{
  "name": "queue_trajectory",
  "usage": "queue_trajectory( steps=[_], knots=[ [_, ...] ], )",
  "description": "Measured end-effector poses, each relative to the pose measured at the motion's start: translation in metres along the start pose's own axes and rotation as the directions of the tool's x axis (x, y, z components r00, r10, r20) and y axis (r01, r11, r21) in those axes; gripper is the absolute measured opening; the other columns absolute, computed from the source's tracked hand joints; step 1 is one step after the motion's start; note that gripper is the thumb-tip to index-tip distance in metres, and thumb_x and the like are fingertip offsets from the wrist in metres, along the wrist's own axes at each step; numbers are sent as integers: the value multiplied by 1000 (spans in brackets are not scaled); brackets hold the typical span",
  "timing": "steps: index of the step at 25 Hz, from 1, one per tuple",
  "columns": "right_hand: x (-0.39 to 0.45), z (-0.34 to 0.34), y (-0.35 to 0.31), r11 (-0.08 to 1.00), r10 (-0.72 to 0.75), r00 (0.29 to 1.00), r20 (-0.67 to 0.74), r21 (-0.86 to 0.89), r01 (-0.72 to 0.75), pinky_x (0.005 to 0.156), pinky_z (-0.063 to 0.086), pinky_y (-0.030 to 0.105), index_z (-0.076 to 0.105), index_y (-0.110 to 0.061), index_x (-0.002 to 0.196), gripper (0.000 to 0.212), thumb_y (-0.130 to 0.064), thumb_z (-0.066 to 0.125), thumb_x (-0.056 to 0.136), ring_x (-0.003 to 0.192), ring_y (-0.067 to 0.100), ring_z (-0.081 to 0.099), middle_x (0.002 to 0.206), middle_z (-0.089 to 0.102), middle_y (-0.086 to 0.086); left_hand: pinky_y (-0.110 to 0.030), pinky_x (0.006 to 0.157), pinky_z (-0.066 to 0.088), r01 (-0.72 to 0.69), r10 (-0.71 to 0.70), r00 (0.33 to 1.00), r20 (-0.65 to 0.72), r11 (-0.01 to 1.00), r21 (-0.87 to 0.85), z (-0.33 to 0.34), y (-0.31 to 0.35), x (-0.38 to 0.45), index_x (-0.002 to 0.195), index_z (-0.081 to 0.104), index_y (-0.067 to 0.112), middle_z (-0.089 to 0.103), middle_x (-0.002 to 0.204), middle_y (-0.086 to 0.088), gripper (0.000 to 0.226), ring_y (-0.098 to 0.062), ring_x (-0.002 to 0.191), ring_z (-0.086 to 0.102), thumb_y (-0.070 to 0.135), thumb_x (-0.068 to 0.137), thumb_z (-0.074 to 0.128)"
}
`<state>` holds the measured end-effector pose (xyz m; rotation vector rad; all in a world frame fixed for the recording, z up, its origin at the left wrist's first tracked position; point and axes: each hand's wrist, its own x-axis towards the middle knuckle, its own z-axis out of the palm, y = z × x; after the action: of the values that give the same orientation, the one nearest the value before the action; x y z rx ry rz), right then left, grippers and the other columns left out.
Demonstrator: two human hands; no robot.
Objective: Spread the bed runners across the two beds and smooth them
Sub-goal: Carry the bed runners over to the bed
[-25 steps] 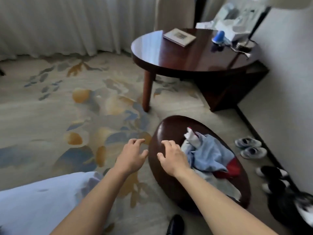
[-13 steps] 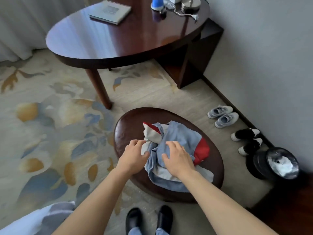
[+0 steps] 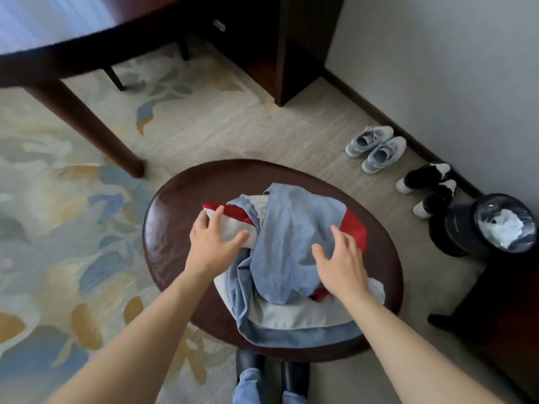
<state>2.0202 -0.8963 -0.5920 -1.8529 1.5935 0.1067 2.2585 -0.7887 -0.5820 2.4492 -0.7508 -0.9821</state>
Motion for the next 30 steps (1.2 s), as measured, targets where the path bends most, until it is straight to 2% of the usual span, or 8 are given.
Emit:
queue_trajectory(
  steps=[2,5,9,13,18,21,24,30],
  knots=[
    [21,21,15,993,88,996,-13,83,-87,114,33,50,21,-29,157,75,-58,51,94,147,29,26,161,24,5,-47,121,22,85,-85,996,2,990,-111,25,-11,27,155,24,36,15,162,0,87,-29,149,15,61,82,64],
    [44,57,30,958,191,980,53,209,-198,115,31,51,18,-33,158,79,-61,52,92,146,31,29,161,25,7,-45,118,30,169,-156,985,69,946,-276,71,-25,47,154,26,41,23,155,2,92,-27,142,32,68,75,66],
    [50,87,12,919,172,981,83,345,-191,114,32,44,30,-37,154,70,-60,54,92,139,28,39,151,42,6,-46,117,31,176,-154,984,86,909,-379,117,-18,41,153,28,40,27,153,0,92,-24,142,32,72,74,64],
    [35,91,-26,820,144,978,152,535,-204,115,34,38,37,-36,152,66,-57,57,92,138,21,45,147,53,-4,-44,105,48,181,-117,981,153,827,-532,126,1,29,136,51,34,52,136,-2,96,-18,123,57,87,57,66],
    [16,67,-53,815,94,978,187,549,-183,112,39,37,45,-37,145,57,-55,57,93,131,15,53,138,60,-10,-45,99,52,108,-75,994,83,832,-545,94,15,11,118,57,33,60,120,-5,49,-18,110,62,58,76,64],
    [5,40,-86,820,43,981,187,554,-142,111,41,38,47,-37,144,55,-56,56,93,128,15,55,134,63,-9,-47,98,51,40,-47,999,2,837,-546,60,34,2,115,56,26,59,117,-12,49,-23,108,61,57,78,61],
    [-11,6,-127,816,-8,982,188,569,-102,107,42,35,47,-34,144,54,-55,55,95,126,16,55,133,62,-8,-44,98,51,-26,-22,997,-79,828,-560,14,54,-8,112,58,28,59,114,-8,44,-19,107,58,56,78,60],
    [-55,-38,-204,784,-175,971,163,619,37,104,49,45,49,-46,138,60,-70,55,84,117,15,61,124,67,-12,-42,112,38,-87,-57,973,-224,807,-584,-81,82,-50,133,49,39,50,129,-3,57,-17,125,43,59,80,55]
  ],
)
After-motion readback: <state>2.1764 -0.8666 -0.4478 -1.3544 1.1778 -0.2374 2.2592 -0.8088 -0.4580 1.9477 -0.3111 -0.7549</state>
